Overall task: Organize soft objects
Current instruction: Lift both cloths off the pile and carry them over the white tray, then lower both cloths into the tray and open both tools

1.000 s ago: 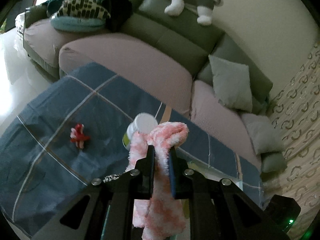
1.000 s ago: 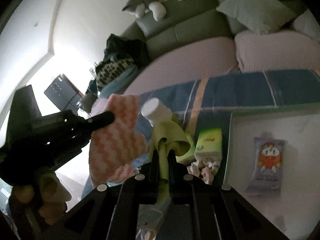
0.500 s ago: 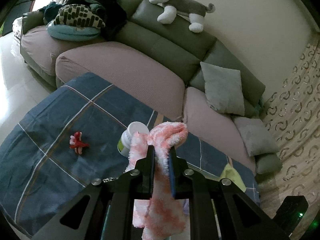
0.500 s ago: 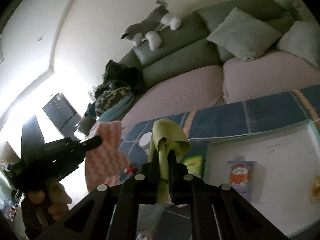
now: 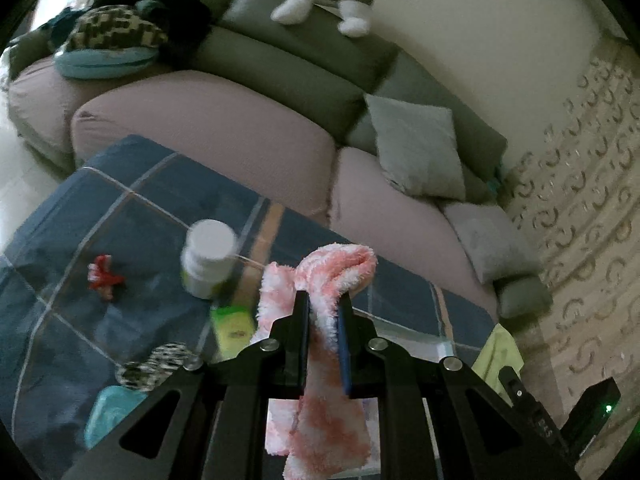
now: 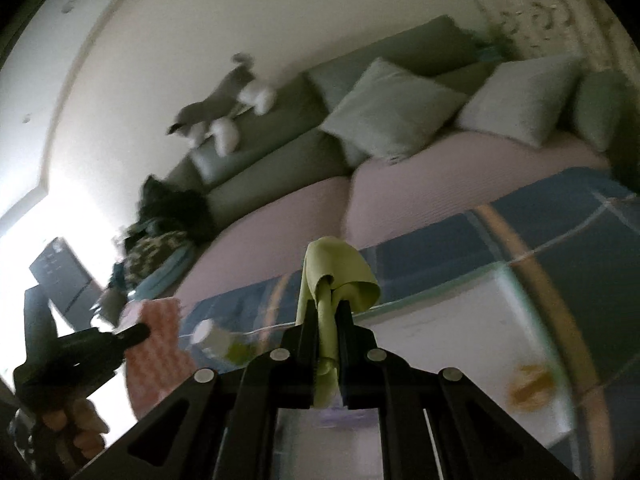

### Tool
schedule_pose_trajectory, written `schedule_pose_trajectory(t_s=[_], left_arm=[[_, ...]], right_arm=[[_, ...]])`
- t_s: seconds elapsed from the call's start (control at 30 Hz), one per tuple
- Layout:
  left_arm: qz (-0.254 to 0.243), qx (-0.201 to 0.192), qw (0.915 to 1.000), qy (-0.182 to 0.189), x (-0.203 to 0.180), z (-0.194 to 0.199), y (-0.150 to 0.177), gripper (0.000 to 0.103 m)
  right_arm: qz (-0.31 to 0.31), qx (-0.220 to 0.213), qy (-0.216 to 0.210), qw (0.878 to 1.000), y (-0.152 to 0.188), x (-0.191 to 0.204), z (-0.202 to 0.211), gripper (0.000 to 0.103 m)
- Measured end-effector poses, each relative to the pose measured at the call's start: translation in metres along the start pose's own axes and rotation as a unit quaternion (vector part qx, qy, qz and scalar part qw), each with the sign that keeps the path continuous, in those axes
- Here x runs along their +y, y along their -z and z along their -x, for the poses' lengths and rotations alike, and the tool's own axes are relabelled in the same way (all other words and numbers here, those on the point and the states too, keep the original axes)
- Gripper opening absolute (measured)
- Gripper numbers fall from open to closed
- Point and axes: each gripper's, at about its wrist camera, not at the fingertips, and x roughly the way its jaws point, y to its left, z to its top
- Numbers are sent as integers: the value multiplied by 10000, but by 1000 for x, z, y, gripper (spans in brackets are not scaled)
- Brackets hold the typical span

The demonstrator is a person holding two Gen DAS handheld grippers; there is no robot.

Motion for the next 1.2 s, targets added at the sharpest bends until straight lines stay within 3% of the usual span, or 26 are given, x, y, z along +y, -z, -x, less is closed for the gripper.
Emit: schedule_pose_trajectory(t_s=[0.2, 0.53, 0.8, 0.97, 1.2], left_arm=[[-375, 359, 9983, 253, -37, -25, 9, 13], [-1151, 877, 9888, 355, -95, -72, 37, 13], [-1506, 1061, 9827, 188, -115, -109, 54, 13], [-1687, 1174, 9787, 12, -118, -134, 64, 13], [-1714, 1329, 9762, -13, -115, -158, 73, 13]], right_arm=[[-211, -249, 522, 9981, -10, -33, 19, 8], [-521, -342, 821, 9947, -16, -61, 22, 8], [-520, 2, 999, 9936, -8, -71, -8, 9], [-419, 567, 1234, 9899, 6, -75, -51, 9], [-248, 775, 1409, 9867, 16, -75, -71, 10]])
